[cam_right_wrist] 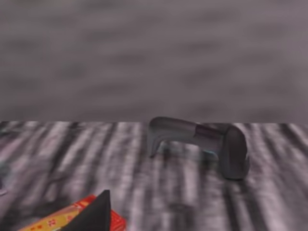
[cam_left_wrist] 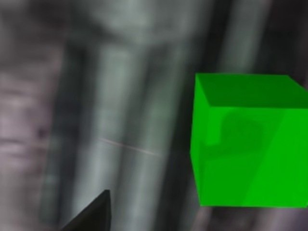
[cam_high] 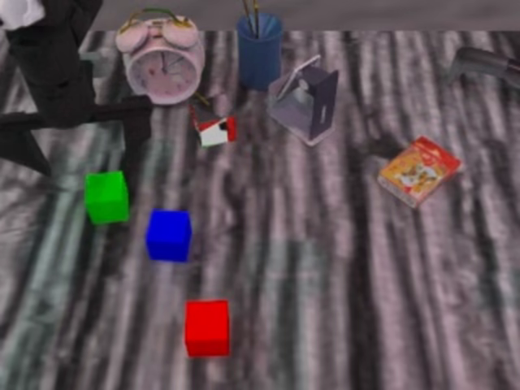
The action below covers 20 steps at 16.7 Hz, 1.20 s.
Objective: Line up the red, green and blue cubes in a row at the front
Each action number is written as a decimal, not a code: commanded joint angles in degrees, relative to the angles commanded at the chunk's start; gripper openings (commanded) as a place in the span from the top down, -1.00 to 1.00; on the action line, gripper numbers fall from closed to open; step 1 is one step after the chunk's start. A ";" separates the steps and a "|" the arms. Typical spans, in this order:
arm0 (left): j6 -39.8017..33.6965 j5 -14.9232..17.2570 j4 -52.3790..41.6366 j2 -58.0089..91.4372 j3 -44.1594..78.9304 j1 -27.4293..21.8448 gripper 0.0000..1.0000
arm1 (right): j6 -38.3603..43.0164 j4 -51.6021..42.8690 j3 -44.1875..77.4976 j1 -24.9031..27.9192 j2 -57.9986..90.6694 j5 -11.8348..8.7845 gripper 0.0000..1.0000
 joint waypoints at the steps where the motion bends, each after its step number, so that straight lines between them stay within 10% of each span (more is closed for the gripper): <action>1: 0.00 0.00 0.00 0.00 0.00 0.00 -1.00 | 0.00 0.00 0.00 0.00 0.00 0.00 -1.00; 17: 0.16 0.05 15.77 5.17 -10.60 0.09 -1.00 | 0.00 0.00 0.00 0.00 0.00 0.00 -1.00; 20: 0.16 0.05 15.77 5.17 -10.60 0.09 -0.55 | 0.00 0.00 0.00 0.00 0.00 0.00 -1.00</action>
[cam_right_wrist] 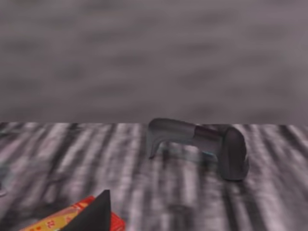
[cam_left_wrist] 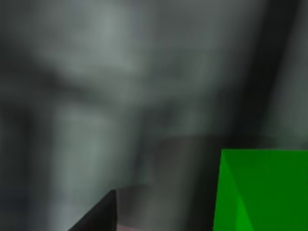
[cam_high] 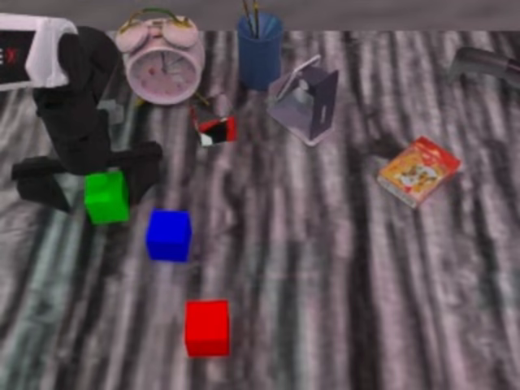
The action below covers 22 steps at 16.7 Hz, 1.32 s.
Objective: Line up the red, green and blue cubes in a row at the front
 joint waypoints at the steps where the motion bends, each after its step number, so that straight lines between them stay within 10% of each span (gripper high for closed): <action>1: 0.00 0.00 0.00 0.00 0.00 0.00 -0.40 | 0.00 0.00 0.00 0.00 0.00 0.00 -1.00; 10: 0.00 0.00 0.00 0.00 0.00 0.00 0.96 | 0.00 0.00 0.00 0.00 0.00 0.00 -1.00; 22: 0.16 -0.13 -2.58 -1.13 1.96 0.20 1.00 | 0.00 0.00 0.00 0.00 0.00 0.00 -1.00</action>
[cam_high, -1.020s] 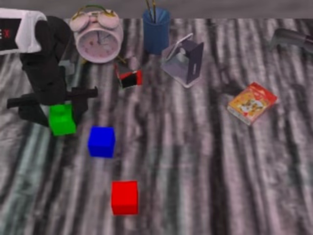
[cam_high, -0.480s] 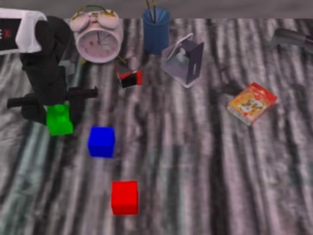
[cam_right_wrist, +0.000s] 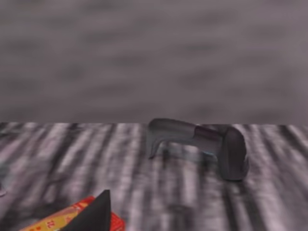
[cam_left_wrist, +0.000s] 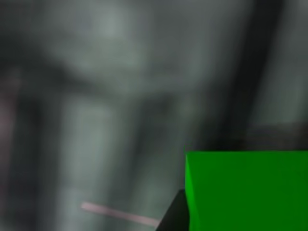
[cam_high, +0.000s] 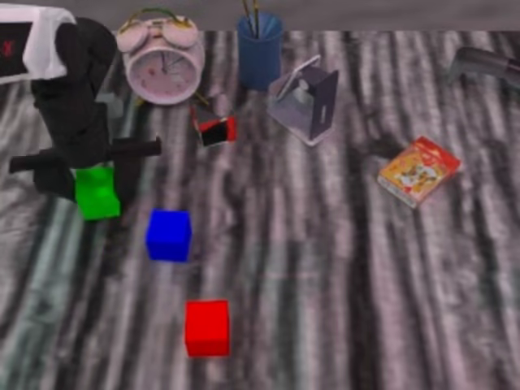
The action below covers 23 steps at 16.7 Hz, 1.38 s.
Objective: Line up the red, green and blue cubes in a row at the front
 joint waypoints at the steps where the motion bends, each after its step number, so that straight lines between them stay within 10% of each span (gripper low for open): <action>1: -0.06 -0.01 -2.01 -0.58 1.27 0.18 1.00 | 0.00 0.00 0.00 0.00 0.00 0.00 -1.00; 13: -1.94 -0.06 -11.42 -3.87 7.16 -1.50 1.00 | 0.00 0.00 0.00 0.00 0.00 0.00 -1.00; 23: -27.31 -0.16 -12.95 -8.08 3.63 -34.44 1.00 | 0.00 0.00 0.00 0.00 0.00 0.00 -1.00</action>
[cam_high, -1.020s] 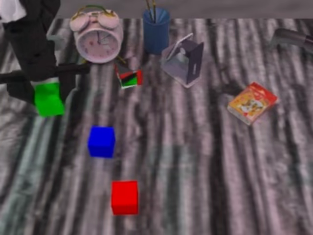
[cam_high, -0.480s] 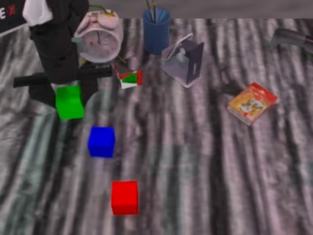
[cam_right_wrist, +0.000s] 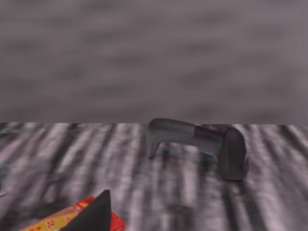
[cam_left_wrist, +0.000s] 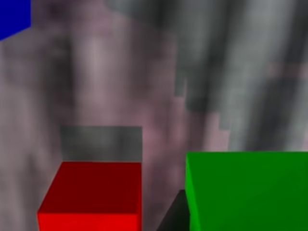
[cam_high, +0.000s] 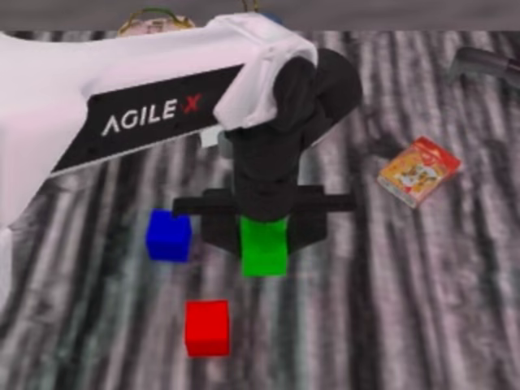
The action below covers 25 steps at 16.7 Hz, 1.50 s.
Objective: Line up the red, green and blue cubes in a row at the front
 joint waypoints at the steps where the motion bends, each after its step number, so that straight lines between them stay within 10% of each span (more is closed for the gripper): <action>1: -2.30 -0.03 0.02 -0.64 -0.43 -2.80 1.00 | 0.00 0.00 0.00 0.00 0.00 0.00 -1.00; 23: -7.02 -0.14 14.79 1.71 -11.93 -7.98 1.00 | 0.00 0.00 0.00 0.00 0.00 0.00 -1.00; 25: -7.02 -0.14 14.79 1.71 -11.93 -7.98 0.70 | 0.00 0.00 0.00 0.00 0.00 0.00 -1.00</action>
